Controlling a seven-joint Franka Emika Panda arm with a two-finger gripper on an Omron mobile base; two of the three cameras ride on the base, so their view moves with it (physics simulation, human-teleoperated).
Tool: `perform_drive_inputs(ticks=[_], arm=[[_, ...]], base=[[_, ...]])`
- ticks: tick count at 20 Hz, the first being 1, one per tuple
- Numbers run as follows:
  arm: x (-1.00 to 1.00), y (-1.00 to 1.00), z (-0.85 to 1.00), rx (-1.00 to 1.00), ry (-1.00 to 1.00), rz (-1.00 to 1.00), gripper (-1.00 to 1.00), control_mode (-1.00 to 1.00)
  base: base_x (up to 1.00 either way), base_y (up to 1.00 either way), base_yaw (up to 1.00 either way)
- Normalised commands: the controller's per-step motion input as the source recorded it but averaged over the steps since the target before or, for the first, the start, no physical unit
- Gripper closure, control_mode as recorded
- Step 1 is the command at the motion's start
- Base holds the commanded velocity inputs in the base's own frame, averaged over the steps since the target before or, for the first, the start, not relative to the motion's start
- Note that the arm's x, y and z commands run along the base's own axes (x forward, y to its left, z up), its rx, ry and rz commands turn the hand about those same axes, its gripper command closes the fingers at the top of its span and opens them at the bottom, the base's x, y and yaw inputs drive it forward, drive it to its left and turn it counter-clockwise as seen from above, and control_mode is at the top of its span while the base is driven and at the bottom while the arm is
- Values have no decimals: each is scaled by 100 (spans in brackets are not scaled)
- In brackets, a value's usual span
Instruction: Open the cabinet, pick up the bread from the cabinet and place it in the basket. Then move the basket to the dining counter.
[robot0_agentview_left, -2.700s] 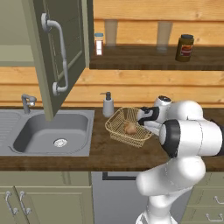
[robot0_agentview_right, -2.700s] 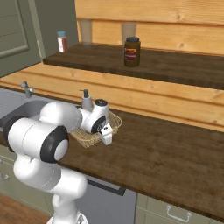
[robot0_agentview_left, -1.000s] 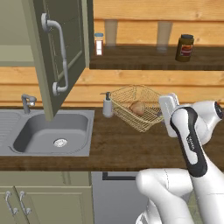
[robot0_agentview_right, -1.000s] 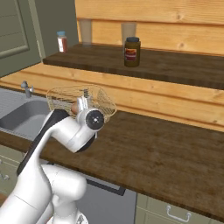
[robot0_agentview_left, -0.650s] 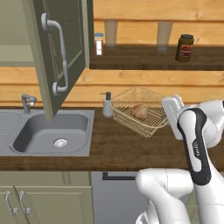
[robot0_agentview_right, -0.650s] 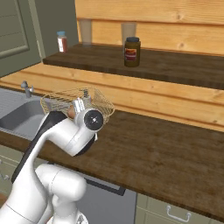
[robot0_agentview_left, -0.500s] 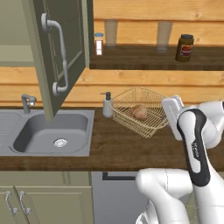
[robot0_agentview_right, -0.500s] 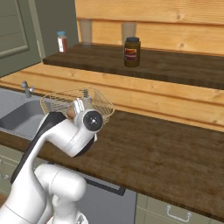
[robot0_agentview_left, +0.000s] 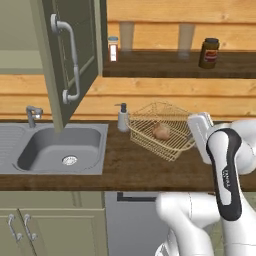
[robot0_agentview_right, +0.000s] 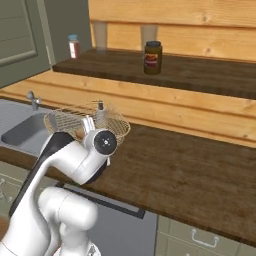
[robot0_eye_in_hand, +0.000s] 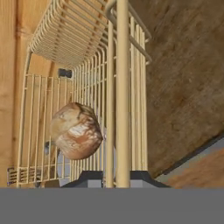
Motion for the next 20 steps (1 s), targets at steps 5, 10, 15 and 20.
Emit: perform_drive_inputs(ticks=[5, 10, 15, 20], arm=[[0, 0, 0, 0, 0, 0, 100, 100], [0, 0, 0, 0, 0, 0, 100, 100], [0, 0, 0, 0, 0, 0, 100, 100], [0, 0, 0, 0, 0, 0, 100, 100]], base=[[-100, -12, -7], [-93, -19, -40], [-26, -25, -77], [0, -29, -91]])
